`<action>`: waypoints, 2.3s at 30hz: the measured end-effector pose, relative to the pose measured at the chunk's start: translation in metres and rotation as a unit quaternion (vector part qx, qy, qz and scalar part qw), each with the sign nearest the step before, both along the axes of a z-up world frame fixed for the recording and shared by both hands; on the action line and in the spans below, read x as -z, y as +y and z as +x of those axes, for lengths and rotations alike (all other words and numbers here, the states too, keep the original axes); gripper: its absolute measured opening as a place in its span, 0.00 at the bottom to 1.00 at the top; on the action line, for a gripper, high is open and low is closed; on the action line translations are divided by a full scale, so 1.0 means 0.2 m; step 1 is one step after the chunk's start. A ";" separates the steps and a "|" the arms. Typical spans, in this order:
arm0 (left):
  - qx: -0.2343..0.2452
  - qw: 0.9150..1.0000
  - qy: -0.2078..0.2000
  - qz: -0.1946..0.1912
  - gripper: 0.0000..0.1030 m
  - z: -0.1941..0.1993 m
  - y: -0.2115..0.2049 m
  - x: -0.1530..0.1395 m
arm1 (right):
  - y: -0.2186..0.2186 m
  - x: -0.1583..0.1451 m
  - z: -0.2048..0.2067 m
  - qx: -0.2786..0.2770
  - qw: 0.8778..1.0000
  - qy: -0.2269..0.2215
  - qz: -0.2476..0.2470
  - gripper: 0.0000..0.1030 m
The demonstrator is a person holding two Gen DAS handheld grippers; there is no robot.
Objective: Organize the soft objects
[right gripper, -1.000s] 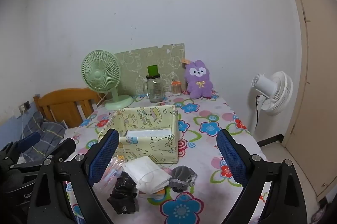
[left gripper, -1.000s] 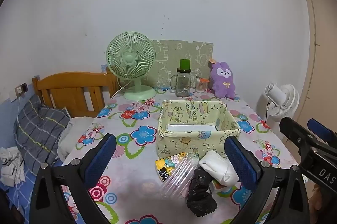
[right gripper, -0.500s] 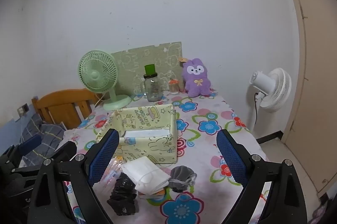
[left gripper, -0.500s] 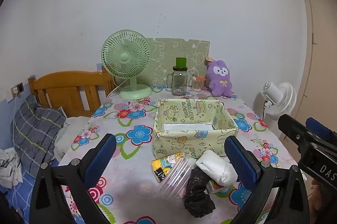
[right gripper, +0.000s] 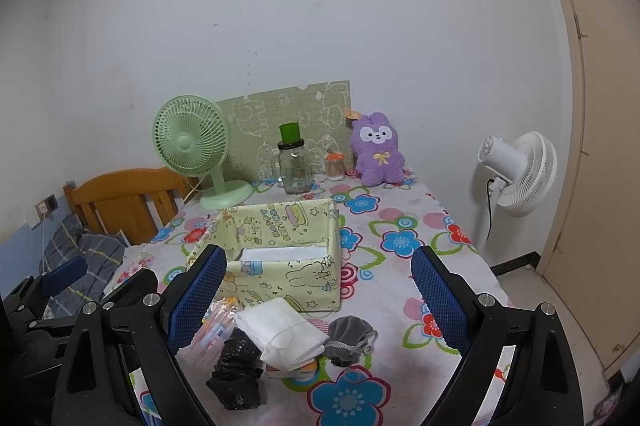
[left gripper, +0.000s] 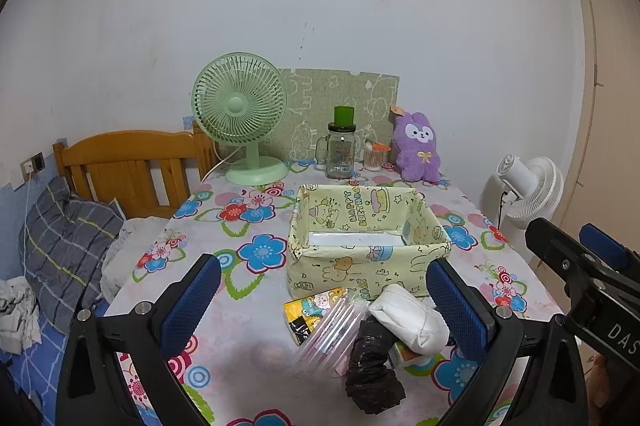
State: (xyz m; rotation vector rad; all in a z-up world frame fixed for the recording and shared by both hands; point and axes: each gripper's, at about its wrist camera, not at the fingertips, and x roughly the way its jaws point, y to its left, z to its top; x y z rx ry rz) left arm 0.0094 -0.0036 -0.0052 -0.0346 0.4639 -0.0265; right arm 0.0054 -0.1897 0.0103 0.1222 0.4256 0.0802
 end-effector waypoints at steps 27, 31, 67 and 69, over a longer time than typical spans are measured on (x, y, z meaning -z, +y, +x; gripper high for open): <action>0.001 1.000 0.009 -0.016 1.00 0.03 0.01 0.02 | 0.01 0.01 0.02 0.001 1.000 0.001 0.005 0.93; -0.001 1.000 0.010 -0.015 1.00 0.03 0.01 0.02 | 0.01 0.01 0.02 0.001 1.000 0.004 0.009 0.93; 0.005 1.000 0.016 -0.018 0.98 0.08 0.02 0.06 | 0.02 0.06 0.06 -0.012 1.000 0.006 0.009 0.93; 0.006 1.000 0.019 -0.014 0.98 0.08 0.02 0.07 | 0.03 0.06 0.07 -0.019 1.000 0.008 0.005 0.93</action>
